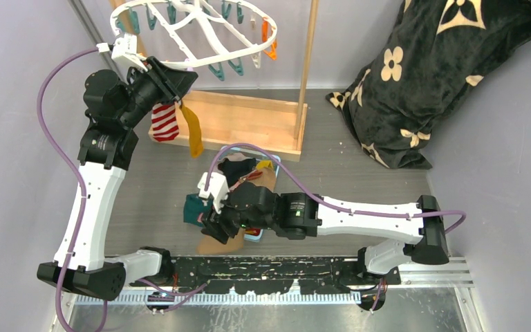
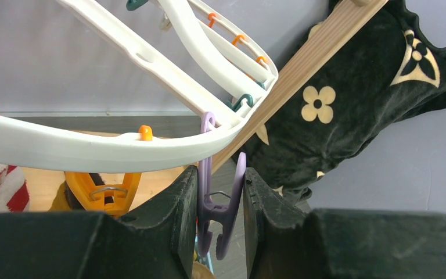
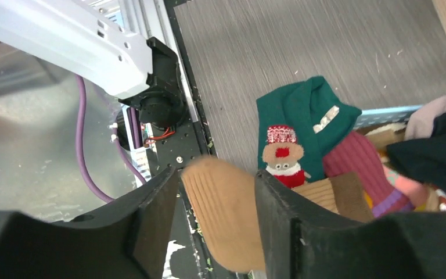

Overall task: Clip the socks to the hanger
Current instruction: Adjust the sock in the bin.

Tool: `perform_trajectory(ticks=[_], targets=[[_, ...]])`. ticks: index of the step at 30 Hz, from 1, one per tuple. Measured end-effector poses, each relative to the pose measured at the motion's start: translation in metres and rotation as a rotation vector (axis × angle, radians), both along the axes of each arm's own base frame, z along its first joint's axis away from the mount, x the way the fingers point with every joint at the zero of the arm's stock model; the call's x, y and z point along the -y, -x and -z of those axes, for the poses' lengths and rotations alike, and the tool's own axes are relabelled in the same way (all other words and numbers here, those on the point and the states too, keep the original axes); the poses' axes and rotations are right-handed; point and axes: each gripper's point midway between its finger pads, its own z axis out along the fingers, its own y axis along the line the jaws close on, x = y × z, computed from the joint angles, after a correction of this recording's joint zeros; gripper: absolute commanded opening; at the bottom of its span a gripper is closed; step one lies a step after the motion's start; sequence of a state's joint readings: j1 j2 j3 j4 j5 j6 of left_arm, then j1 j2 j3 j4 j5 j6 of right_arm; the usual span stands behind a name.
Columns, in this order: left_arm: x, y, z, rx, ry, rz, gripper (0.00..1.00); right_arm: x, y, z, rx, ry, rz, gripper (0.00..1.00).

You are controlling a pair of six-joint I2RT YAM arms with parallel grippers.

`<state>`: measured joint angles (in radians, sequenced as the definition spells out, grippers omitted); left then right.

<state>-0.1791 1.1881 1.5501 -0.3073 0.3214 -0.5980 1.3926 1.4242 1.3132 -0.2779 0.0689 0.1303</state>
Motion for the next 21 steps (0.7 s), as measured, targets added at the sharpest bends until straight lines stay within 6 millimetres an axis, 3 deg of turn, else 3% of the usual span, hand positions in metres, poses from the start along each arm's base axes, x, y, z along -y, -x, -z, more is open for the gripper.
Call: perform_trajectory(ticks=[3,8,15,18,21], targets=[[0.0,0.0,0.0,0.0,0.0,0.0,0.0,0.001,0.001,0.009,-0.05,0.003,0.025,0.61],[0.0,0.0,0.0,0.0,0.0,0.0,0.0,0.01,-0.011,0.017,-0.126,-0.014,0.116,0.57],[0.0,0.0,0.0,0.0,0.0,0.0,0.0,0.058,-0.063,0.019,-0.306,-0.12,0.352,0.59],[0.0,0.0,0.0,0.0,0.0,0.0,0.0,0.072,-0.075,0.037,-0.389,-0.132,0.411,0.59],[0.0,0.0,0.0,0.0,0.0,0.0,0.0,0.078,-0.072,0.065,-0.493,-0.115,0.423,0.59]])
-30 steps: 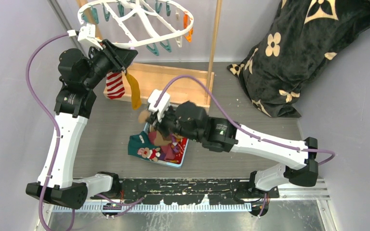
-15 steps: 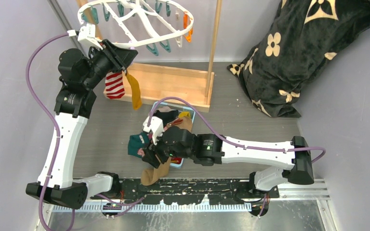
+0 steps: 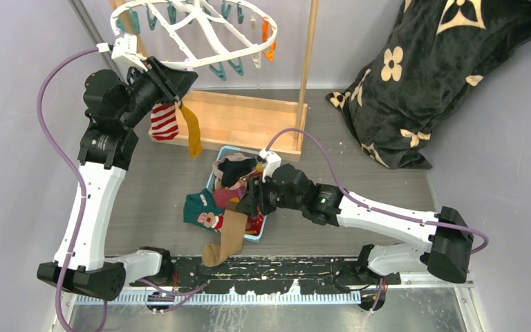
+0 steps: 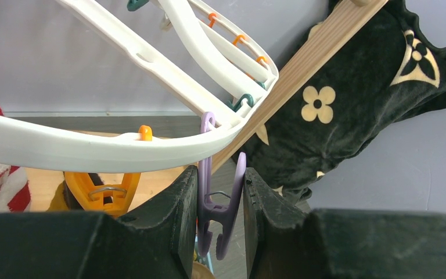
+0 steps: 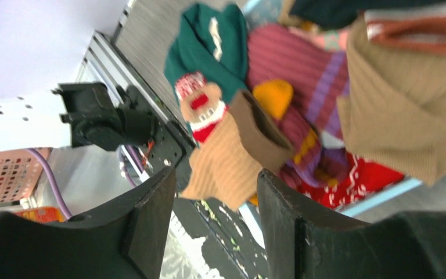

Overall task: Clip the socks to the hanger
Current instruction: Adjust the sock in the bin, then pick up the sock from the bin.

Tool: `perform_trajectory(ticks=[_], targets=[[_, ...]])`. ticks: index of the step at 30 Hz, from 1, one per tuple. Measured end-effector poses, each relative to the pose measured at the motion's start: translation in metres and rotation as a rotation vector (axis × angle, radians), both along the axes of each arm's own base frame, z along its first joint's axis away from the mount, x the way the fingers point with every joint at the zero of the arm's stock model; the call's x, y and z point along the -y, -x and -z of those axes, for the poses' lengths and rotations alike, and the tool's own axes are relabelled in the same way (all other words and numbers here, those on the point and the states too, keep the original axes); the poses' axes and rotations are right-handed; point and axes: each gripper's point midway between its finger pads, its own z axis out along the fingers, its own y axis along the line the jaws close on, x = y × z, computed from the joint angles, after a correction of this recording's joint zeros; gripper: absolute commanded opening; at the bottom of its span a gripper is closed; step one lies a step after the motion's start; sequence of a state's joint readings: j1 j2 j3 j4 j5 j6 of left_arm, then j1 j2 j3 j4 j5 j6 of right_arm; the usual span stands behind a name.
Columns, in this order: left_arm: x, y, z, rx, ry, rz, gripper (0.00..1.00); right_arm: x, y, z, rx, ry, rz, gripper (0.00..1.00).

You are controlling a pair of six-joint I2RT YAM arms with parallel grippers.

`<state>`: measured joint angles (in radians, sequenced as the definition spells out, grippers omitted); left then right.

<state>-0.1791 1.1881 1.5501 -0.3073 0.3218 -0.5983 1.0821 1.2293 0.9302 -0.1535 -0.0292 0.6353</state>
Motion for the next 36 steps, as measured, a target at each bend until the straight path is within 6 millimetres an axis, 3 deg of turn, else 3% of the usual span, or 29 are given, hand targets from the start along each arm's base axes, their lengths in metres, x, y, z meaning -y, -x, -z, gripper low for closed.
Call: perform_trajectory(ticks=[5,14,25,36], targets=[[0.0,0.0,0.0,0.0,0.0,0.0,0.0,0.009,0.002,0.04,-0.147,-0.001,0.012,0.59],[0.0,0.0,0.0,0.0,0.0,0.0,0.0,-0.002,-0.003,0.063,-0.239,-0.066,-0.001,0.54],[0.0,0.0,-0.002,0.003,0.0,0.0,0.0,-0.011,-0.007,0.059,-0.253,-0.13,-0.022,0.51],[0.0,0.001,-0.002,0.003,0.001,0.0,0.0,-0.007,-0.005,0.076,-0.281,-0.104,-0.022,0.42]])
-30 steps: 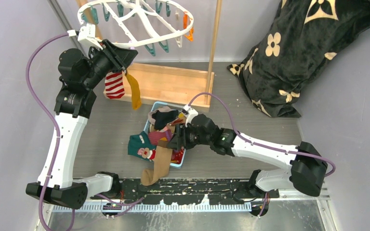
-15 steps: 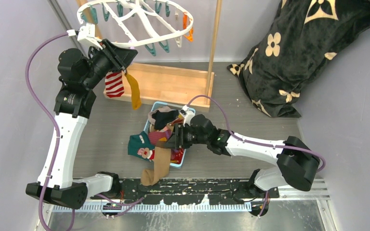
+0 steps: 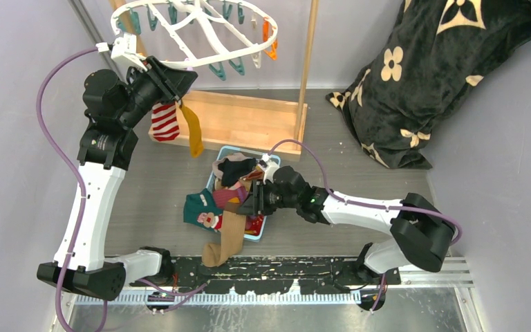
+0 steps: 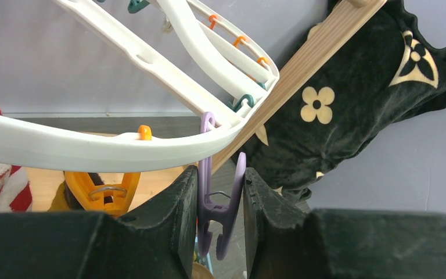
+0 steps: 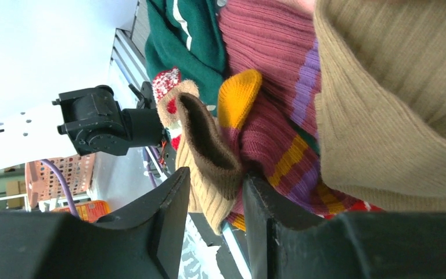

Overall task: Clip the socks to the hanger
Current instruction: Pick up the sock from the bin.

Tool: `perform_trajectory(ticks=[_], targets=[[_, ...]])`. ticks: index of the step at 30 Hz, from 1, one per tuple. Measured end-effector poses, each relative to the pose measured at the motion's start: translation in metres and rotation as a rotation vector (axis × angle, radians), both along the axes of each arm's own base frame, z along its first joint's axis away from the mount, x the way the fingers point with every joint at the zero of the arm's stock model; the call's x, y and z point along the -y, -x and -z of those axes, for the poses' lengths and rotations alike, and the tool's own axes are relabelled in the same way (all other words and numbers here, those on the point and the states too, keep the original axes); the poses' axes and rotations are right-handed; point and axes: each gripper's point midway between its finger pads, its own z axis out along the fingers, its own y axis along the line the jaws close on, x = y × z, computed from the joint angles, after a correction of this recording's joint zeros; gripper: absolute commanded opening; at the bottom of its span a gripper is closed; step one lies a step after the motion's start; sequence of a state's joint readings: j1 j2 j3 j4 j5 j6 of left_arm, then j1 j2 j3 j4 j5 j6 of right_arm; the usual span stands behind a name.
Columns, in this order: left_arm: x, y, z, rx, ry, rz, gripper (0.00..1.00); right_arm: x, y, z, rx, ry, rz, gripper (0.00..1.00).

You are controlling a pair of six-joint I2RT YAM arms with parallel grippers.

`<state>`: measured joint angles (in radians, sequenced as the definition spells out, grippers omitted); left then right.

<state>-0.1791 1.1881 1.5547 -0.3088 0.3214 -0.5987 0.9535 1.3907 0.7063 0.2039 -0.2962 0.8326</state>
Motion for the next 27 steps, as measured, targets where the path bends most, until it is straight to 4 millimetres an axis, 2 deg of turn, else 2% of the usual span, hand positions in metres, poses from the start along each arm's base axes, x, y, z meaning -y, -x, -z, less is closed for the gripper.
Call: perform_trajectory(ticks=[8,11,13,14,15,22,25,27], targets=[[0.0,0.0,0.0,0.0,0.0,0.0,0.0,-0.011,-0.001,0.004,-0.035,-0.06,-0.002,0.27],[0.0,0.0,0.0,0.0,0.0,0.0,0.0,-0.012,-0.003,-0.001,-0.038,-0.084,0.003,0.23],[0.0,0.0,0.0,0.0,0.0,0.0,0.0,-0.012,-0.005,-0.005,-0.034,-0.099,0.004,0.26],[0.0,0.0,0.0,-0.001,0.0,0.0,0.0,-0.011,-0.006,-0.007,-0.032,-0.102,0.004,0.32],[0.0,0.0,0.0,-0.001,-0.001,0.0,0.0,-0.01,-0.006,-0.01,-0.026,-0.102,0.004,0.34],[0.0,0.0,0.0,-0.001,0.0,0.0,0.0,-0.007,-0.008,-0.038,0.04,-0.121,-0.015,0.33],[0.0,0.0,0.0,-0.002,0.0,0.0,0.0,-0.007,-0.006,-0.036,0.034,-0.112,-0.022,0.34],[0.0,0.0,0.0,-0.002,0.0,0.0,0.0,-0.006,-0.005,-0.034,0.026,-0.105,-0.026,0.4]])
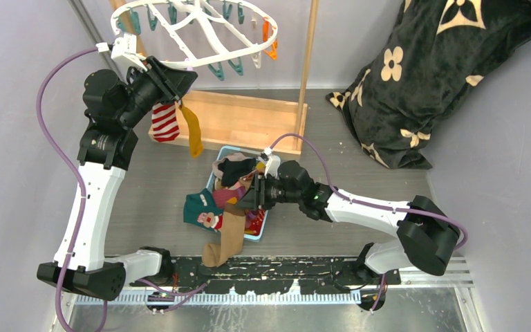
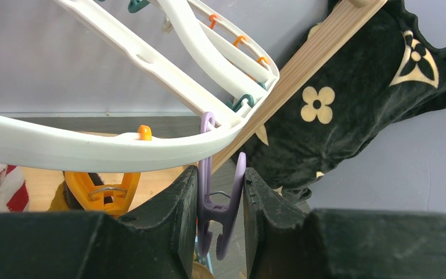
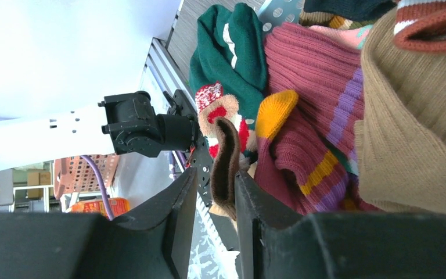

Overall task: Clip the socks to the hanger
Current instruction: Pick up the sock from the bin.

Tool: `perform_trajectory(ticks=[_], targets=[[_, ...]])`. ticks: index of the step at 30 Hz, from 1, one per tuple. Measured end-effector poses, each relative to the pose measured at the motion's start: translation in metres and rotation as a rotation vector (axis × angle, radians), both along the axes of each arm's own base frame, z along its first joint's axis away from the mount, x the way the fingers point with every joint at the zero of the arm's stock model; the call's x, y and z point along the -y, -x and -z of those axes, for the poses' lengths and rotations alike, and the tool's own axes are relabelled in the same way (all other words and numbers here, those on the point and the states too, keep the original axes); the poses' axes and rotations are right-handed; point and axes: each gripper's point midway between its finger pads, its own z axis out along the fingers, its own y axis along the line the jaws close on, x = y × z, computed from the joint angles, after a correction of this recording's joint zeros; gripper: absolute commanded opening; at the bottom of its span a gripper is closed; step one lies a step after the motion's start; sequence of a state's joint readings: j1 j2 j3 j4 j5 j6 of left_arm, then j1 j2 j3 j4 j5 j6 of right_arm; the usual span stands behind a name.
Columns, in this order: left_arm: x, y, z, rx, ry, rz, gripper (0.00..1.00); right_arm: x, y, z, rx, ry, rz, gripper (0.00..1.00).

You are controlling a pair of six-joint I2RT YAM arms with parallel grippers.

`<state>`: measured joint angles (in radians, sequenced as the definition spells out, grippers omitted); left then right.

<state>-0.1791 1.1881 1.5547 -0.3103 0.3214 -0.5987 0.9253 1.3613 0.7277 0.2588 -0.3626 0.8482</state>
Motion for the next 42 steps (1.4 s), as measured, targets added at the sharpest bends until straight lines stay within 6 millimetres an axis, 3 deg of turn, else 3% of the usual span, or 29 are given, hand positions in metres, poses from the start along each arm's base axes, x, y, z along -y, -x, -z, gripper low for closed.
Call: perform_trajectory(ticks=[5,10,13,20,23,25,27,33,35,38,40,42], targets=[[0.0,0.0,0.0,0.0,0.0,0.0,0.0,0.001,0.003,0.003,-0.003,0.006,-0.014,0.47],[0.0,0.0,0.0,0.0,0.0,0.0,0.0,0.005,0.008,0.014,-0.019,0.022,-0.024,0.4],[0.0,0.0,0.0,0.0,0.001,0.0,0.0,0.005,0.01,0.02,-0.032,0.026,-0.031,0.32],[0.0,0.0,0.0,0.0,0.001,0.0,0.0,0.006,0.011,0.022,-0.039,0.022,-0.03,0.03],[0.0,0.0,0.0,0.0,0.001,0.0,0.0,0.01,0.006,0.01,0.0,0.026,-0.005,0.01],[0.0,0.0,0.0,0.0,0.0,-0.002,0.0,0.011,-0.002,-0.014,0.059,0.026,0.021,0.01],[-0.001,0.0,-0.001,0.0,0.0,-0.008,0.0,0.009,-0.015,-0.053,0.149,0.014,0.051,0.01],[-0.004,0.0,-0.006,0.008,0.002,-0.023,0.0,0.016,-0.053,-0.211,0.54,-0.042,0.154,0.01],[-0.004,0.0,-0.005,0.001,0.001,-0.032,0.0,0.024,-0.063,-0.253,0.665,-0.041,0.202,0.01],[-0.004,-0.001,-0.003,-0.003,-0.002,-0.043,0.0,0.028,-0.081,-0.281,0.807,0.007,0.246,0.01],[-0.004,-0.001,-0.003,-0.004,-0.002,-0.049,0.0,0.022,-0.095,-0.279,0.861,0.066,0.249,0.01],[-0.003,-0.002,-0.003,-0.005,-0.002,-0.055,0.0,0.01,-0.111,-0.263,0.901,0.141,0.23,0.01]])
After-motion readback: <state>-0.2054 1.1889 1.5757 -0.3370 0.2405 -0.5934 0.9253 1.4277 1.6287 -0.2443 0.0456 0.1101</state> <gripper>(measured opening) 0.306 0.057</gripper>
